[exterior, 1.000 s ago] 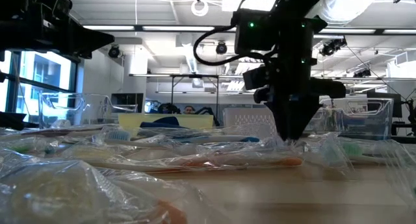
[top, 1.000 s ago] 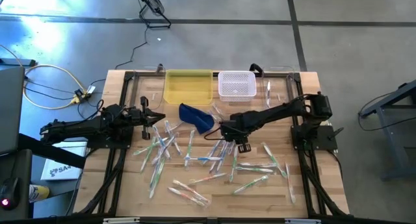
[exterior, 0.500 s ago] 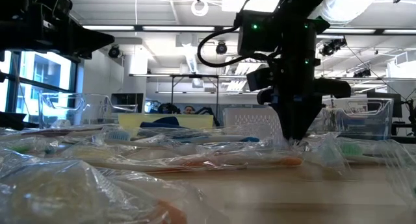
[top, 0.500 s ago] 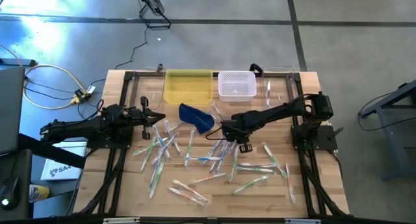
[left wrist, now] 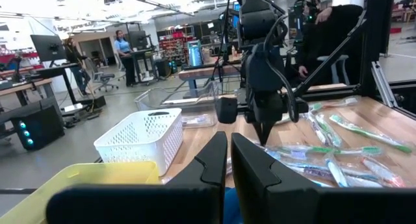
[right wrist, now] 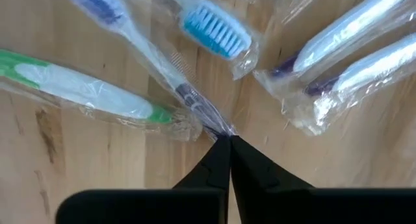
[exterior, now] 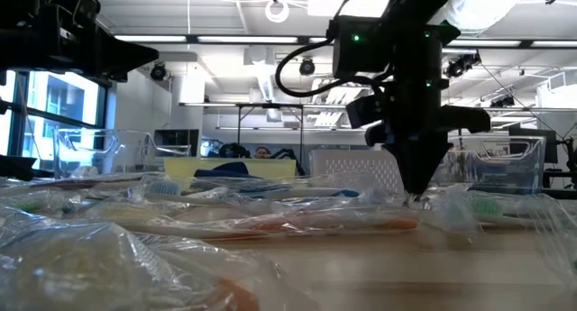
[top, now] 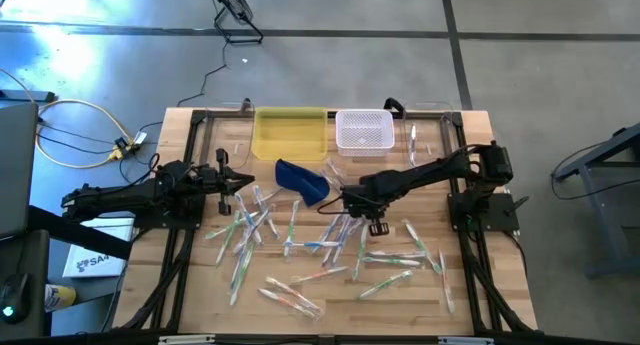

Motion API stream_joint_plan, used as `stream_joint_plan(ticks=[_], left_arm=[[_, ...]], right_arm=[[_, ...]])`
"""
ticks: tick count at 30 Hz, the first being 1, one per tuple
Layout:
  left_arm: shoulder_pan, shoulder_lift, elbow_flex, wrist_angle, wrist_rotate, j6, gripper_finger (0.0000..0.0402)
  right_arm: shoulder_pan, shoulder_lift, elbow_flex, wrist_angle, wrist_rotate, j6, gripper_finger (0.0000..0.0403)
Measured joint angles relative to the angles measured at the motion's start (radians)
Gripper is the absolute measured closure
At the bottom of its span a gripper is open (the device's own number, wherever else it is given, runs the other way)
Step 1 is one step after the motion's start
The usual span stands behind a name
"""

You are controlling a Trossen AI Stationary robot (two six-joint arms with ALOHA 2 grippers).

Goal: Pick & Place Toothbrushes
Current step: Put the violet toothbrush into the right transparent bin

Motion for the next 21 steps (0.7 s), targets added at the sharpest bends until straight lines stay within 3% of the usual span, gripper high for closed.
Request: stream_joint_plan(ticks=[21], left_arm=[[0.0, 0.0, 0.0, -0.003, 0.0, 0.0, 0.0385]], right_arm=[[-0.002, -0.235, -0.002, -0.033, 0.06, 0.09, 0.04]])
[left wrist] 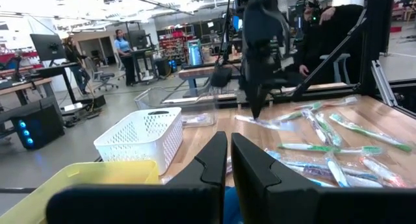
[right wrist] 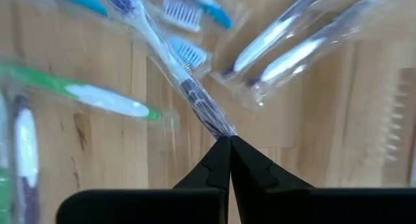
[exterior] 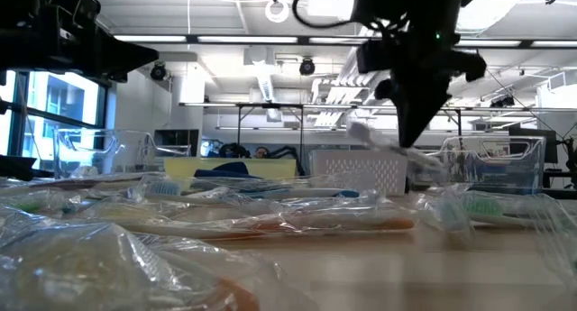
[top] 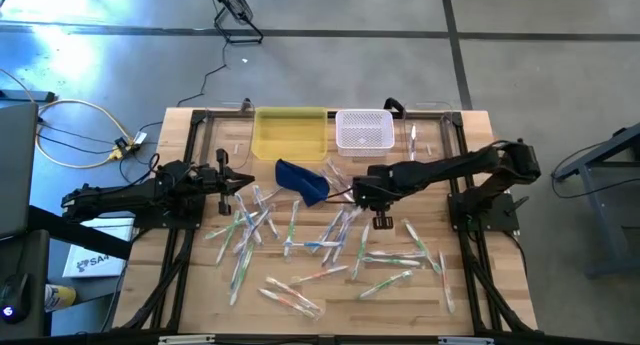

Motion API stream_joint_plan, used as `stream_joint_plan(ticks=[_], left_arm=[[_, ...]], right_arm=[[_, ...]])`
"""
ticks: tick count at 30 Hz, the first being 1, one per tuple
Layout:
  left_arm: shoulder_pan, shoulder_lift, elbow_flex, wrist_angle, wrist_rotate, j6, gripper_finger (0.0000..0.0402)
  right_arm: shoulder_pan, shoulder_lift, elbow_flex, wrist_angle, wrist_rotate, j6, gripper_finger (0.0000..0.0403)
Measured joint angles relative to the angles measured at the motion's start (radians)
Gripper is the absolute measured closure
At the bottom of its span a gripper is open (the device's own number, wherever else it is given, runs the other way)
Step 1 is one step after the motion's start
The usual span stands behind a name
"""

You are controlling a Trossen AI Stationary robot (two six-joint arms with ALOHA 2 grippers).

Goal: Pick & Place Toothbrushes
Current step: Put the violet toothbrush into the right transparent bin

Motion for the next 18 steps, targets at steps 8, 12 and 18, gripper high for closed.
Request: stream_joint_plan(ticks=[8, 12, 18], left_arm=[[0.0, 0.0, 0.0, 0.0, 0.0, 0.0, 0.0385], [0.0, 0.0, 0.0, 0.0, 0.0, 0.0, 0.0385], [0.0, 0.0, 0.0, 0.0, 0.0, 0.0, 0.0385]], right_arm=[[0.0, -0.138, 0.001, 0.003, 0.019, 0.104, 0.04], [0.0, -0.211, 0.001, 0.018, 0.052, 0.199, 0.04], [0.0, -0.305, 0.002, 0.068, 0.147, 0.315, 0.04]])
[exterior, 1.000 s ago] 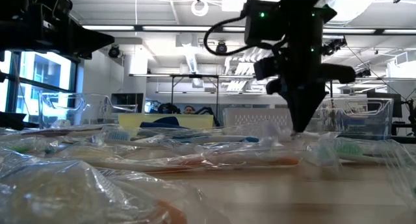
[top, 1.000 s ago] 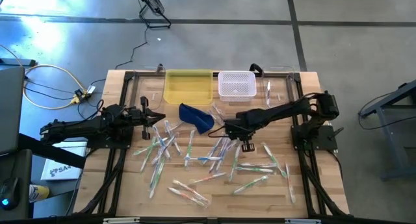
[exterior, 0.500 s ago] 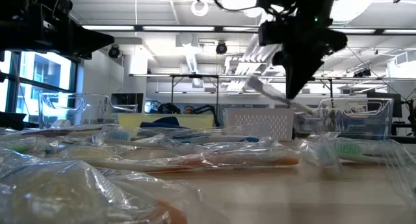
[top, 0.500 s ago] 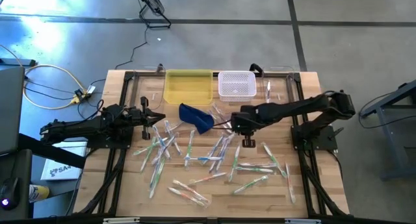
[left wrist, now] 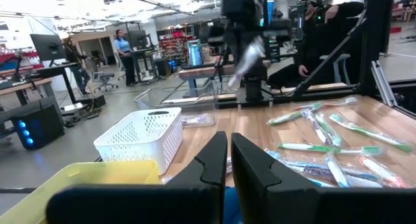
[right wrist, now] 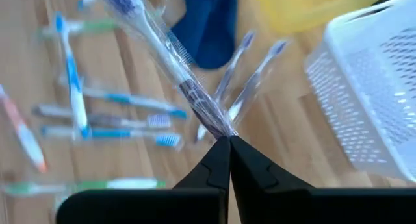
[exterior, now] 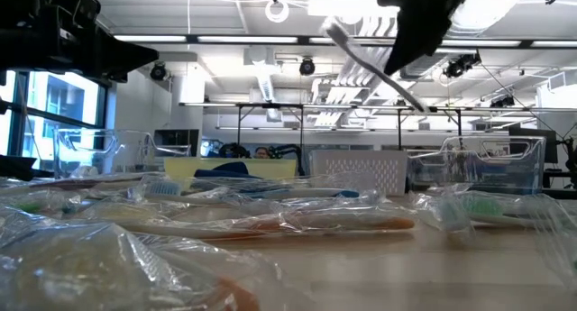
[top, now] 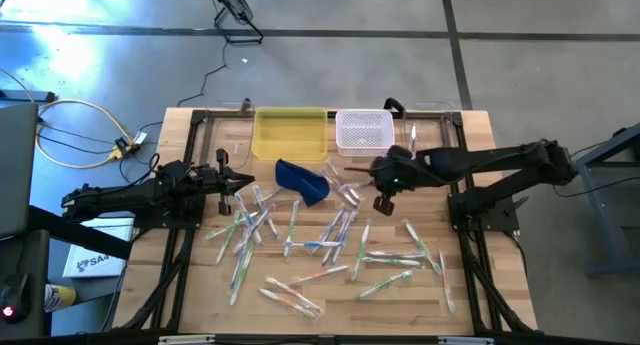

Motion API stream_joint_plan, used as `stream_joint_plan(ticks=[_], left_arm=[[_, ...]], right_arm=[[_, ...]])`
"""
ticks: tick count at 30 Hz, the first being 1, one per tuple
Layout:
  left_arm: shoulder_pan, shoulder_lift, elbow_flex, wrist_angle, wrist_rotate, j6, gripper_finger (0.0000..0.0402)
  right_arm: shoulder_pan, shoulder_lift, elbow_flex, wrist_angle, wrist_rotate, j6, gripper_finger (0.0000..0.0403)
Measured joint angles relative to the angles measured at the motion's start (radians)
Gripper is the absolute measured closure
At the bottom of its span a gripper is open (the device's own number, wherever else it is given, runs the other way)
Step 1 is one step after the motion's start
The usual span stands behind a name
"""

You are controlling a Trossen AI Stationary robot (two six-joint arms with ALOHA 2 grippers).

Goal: Pick & Place Toothbrushes
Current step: Put the violet toothbrush into the right transparent bin

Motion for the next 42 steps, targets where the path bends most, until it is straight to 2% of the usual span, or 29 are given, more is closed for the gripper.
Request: stream_joint_plan(ticks=[7, 11, 14, 22, 29, 36, 42], left_arm=[[0.0, 0.0, 0.0, 0.0, -0.007, 0.0, 0.0385], [0.0, 0.0, 0.0, 0.0, -0.017, -0.001, 0.0385], [0.0, 0.0, 0.0, 0.0, -0.02, -0.002, 0.0385], [0.0, 0.0, 0.0, 0.0, -0.021, -0.003, 0.0385], [0.0, 0.0, 0.0, 0.0, -0.022, -0.002, 0.0385], [0.0, 0.0, 0.0, 0.0, -0.023, -0.001, 0.0385], [0.0, 0.0, 0.0, 0.0, -0.025, 0.0, 0.0385]], right_arm=[[-0.023, -0.086, 0.0, 0.004, 0.152, 0.143, 0.04], [-0.067, -0.111, 0.0, 0.001, 0.282, 0.258, 0.04], [-0.121, -0.116, 0.0, -0.023, 0.333, 0.331, 0.04], [-0.314, -0.116, 0.0, -0.268, 0.338, 0.498, 0.04], [-0.485, -0.114, 0.0, -0.402, 0.276, 0.507, 0.04], [-0.612, -0.085, -0.006, -0.414, 0.221, 0.423, 0.04], [-0.665, -0.054, -0.077, -0.388, 0.181, 0.377, 0.04]])
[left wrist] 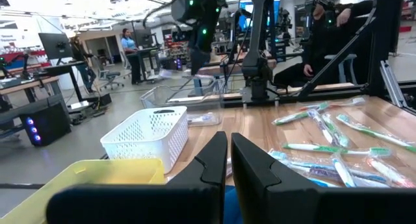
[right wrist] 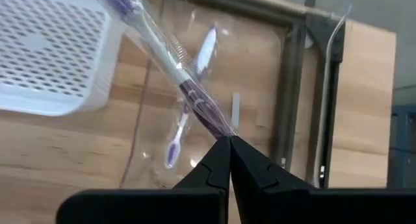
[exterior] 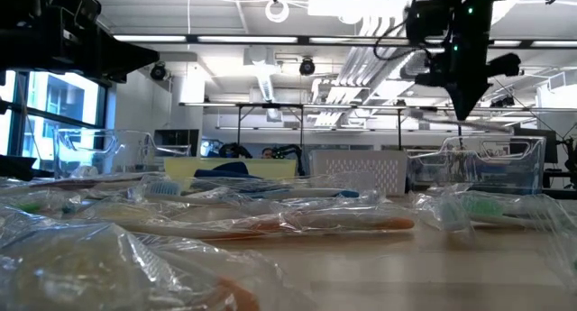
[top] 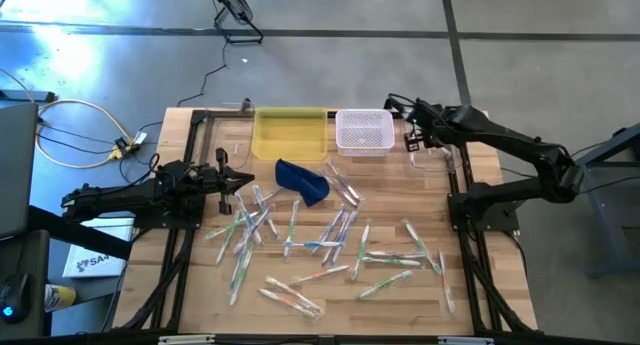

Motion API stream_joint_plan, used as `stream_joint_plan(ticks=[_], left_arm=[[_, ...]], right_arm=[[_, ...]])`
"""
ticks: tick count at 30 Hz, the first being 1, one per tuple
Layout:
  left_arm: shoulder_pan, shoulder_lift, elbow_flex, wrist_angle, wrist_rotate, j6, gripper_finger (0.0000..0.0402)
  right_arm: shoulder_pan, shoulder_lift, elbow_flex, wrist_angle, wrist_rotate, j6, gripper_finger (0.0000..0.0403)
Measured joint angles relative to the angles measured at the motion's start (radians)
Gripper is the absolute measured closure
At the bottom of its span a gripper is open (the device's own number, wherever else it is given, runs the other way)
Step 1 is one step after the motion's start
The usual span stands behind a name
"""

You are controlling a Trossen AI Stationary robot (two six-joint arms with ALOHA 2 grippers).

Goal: Pick & Place Toothbrushes
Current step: Put the violet toothbrush into the right transparent bin

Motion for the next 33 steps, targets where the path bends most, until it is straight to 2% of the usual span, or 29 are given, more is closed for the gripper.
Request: stream_joint_plan(ticks=[8, 23, 33], left_arm=[[0.0, 0.0, 0.0, 0.0, 0.0, 0.001, 0.0385], [0.0, 0.0, 0.0, -0.001, -0.022, 0.001, 0.0385], [0.0, 0.0, 0.0, 0.0, -0.023, 0.001, 0.0385]], right_arm=[[-0.087, 0.005, -0.083, 0.084, -0.082, -0.006, 0.04], [-0.166, 0.017, -0.182, 0.207, -0.103, -0.001, 0.04], [-0.169, 0.043, -0.221, 0.276, -0.109, 0.0, 0.04]])
